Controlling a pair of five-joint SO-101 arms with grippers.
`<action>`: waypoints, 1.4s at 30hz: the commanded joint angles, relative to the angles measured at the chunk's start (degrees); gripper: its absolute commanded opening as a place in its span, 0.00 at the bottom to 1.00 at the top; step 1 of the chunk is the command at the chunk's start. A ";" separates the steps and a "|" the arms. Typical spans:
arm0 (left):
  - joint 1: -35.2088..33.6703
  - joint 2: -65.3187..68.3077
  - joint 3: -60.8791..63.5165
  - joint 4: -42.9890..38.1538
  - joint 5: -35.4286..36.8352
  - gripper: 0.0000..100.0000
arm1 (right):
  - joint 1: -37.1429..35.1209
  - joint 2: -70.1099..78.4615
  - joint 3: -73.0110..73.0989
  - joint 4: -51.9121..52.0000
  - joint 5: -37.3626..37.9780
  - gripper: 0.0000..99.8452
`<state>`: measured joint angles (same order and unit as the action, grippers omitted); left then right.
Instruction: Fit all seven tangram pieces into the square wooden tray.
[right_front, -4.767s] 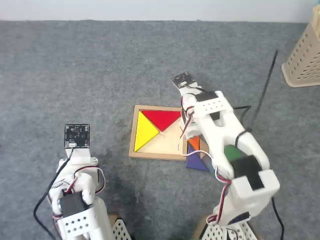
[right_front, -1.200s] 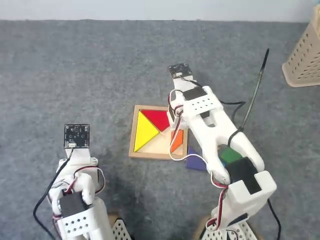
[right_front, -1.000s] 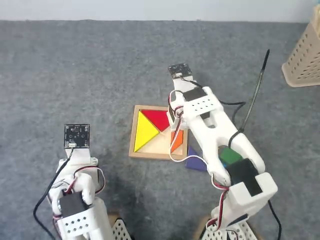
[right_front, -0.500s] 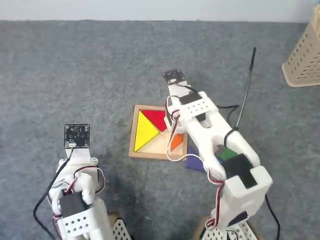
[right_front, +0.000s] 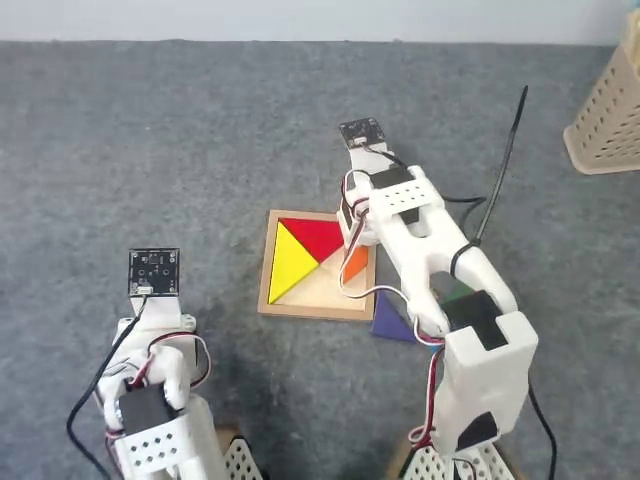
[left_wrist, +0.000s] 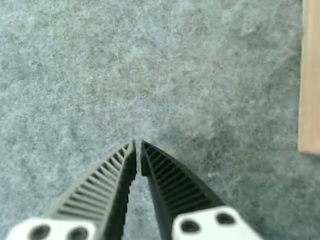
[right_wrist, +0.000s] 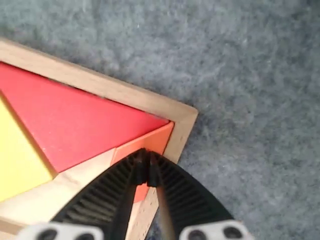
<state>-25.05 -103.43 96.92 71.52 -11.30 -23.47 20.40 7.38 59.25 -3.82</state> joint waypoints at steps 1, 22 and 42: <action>-0.18 -0.79 -0.40 0.44 -0.26 0.01 | 1.63 -2.24 -3.08 1.45 0.97 0.01; -0.18 -0.79 -0.40 0.44 -0.26 0.01 | 4.97 -41.63 32.79 0.66 7.47 0.01; -0.18 -0.79 -0.40 0.44 -0.26 0.01 | 6.37 -36.70 35.78 -6.37 7.91 0.01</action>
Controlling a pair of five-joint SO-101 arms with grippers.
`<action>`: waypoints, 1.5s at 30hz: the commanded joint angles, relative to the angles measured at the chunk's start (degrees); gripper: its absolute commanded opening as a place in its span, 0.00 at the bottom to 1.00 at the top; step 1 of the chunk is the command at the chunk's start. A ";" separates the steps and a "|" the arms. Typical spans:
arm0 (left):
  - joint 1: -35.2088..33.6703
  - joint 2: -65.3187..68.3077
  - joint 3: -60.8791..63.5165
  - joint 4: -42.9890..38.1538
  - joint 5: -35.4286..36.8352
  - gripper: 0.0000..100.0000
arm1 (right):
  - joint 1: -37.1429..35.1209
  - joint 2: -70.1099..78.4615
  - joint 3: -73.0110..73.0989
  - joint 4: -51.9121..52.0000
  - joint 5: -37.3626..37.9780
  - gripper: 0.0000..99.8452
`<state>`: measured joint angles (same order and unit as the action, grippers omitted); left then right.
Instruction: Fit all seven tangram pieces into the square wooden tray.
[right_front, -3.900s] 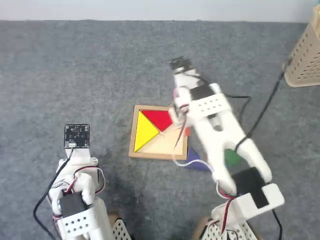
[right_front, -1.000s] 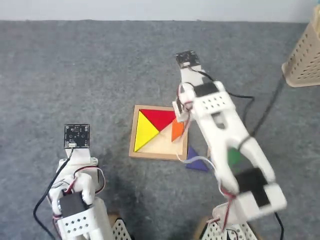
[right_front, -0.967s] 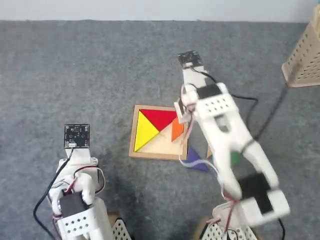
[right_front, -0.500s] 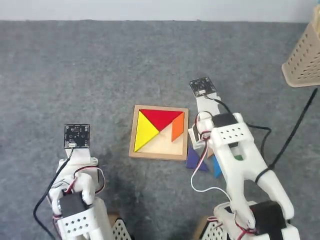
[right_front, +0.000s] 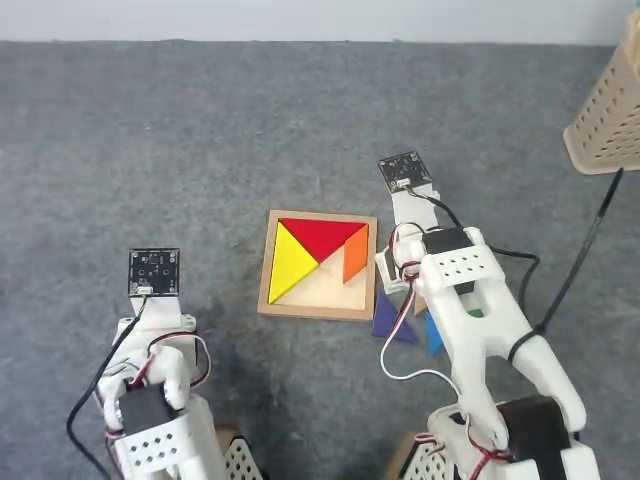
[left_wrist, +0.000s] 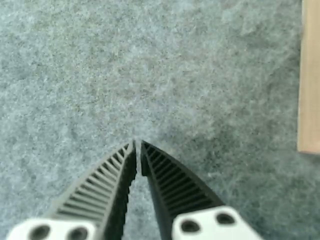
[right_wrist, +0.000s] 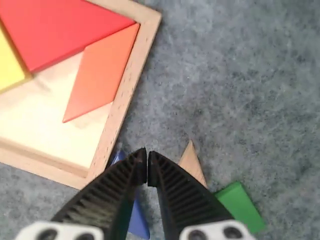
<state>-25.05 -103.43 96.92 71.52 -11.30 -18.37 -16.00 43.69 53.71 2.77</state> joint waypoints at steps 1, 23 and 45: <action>-0.18 -0.79 -0.40 0.44 -0.26 0.01 | 1.63 -0.31 -0.53 -0.84 1.32 0.01; -0.18 -0.79 -0.40 0.44 -0.26 0.01 | 9.63 4.62 -3.96 1.54 2.99 0.11; -0.18 -0.79 -0.40 0.44 -0.26 0.01 | 5.23 15.52 -8.53 6.90 0.62 0.12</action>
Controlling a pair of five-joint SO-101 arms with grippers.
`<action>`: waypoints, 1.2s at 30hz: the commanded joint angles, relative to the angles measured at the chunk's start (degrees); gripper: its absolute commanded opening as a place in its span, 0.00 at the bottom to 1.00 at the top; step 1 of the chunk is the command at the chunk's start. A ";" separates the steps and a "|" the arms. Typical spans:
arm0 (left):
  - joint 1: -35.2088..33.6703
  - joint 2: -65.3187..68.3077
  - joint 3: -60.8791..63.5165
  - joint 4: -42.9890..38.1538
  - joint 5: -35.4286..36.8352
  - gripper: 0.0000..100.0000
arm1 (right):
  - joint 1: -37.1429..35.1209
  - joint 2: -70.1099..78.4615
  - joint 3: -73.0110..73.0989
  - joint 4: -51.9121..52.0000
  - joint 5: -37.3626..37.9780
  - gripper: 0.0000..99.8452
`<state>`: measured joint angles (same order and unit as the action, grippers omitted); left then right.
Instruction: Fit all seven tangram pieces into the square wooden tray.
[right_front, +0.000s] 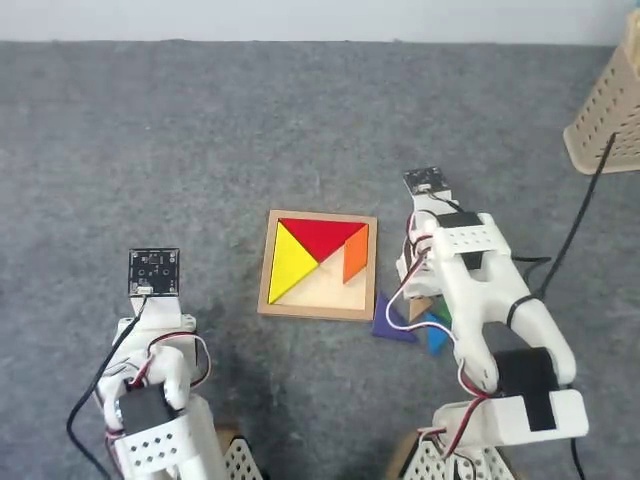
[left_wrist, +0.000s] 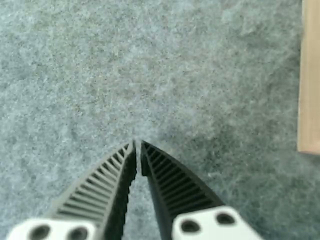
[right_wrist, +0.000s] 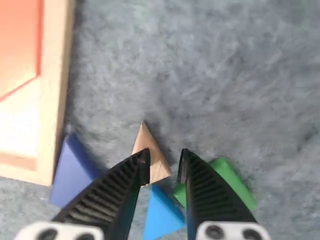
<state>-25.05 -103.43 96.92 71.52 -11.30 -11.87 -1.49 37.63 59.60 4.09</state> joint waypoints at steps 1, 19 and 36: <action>-0.18 -0.79 -0.40 0.44 -0.26 0.01 | -1.27 1.45 -2.55 1.01 -0.70 0.12; -0.18 -0.79 -0.40 0.44 -0.26 0.01 | -0.84 1.54 -6.68 -6.64 -0.70 0.16; -0.18 -0.79 -0.40 0.44 -0.26 0.01 | -2.59 -9.27 5.27 -7.60 -0.70 0.17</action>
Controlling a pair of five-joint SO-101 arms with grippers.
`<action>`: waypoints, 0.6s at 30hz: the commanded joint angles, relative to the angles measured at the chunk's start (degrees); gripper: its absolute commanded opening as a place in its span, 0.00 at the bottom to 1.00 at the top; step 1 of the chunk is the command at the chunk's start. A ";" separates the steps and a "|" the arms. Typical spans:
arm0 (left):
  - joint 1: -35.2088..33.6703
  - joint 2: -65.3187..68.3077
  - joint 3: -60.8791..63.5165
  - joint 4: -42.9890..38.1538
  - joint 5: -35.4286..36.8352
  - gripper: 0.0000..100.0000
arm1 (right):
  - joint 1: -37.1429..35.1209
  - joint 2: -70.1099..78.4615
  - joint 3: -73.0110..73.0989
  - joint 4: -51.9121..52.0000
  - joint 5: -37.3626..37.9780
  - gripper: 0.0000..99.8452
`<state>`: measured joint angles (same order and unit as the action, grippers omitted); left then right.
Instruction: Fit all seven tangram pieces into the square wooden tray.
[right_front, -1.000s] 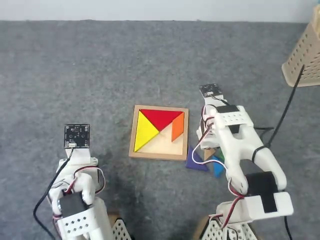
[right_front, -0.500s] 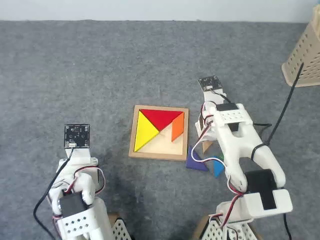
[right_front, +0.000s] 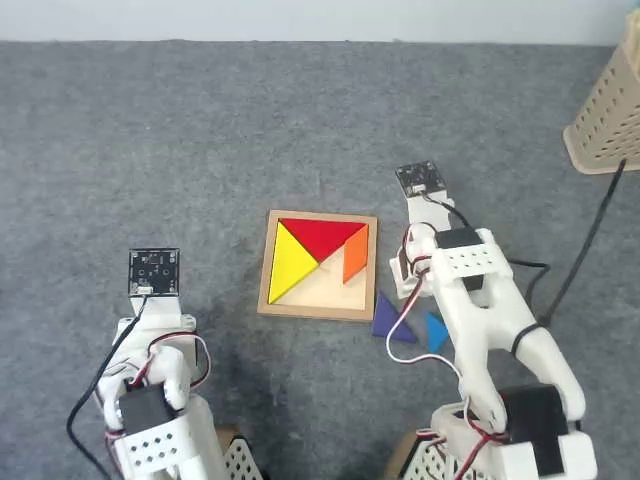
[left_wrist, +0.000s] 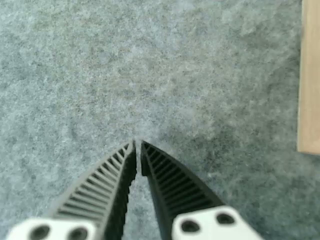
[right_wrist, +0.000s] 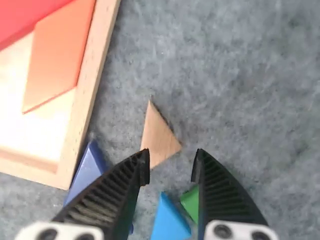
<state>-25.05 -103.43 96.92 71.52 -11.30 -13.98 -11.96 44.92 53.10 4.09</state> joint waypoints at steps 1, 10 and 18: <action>-0.18 -0.79 -0.40 0.44 -0.26 0.01 | -0.31 2.86 -2.81 -1.01 -0.70 0.17; -0.18 -0.79 -0.40 0.44 -0.26 0.01 | -0.57 13.76 -8.70 -0.48 -0.70 0.17; -0.18 -0.79 -0.40 0.44 -0.26 0.01 | -0.66 14.11 -8.79 0.75 -0.35 0.22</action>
<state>-25.05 -103.43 96.92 71.52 -11.30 -14.07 0.70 37.36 53.10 4.09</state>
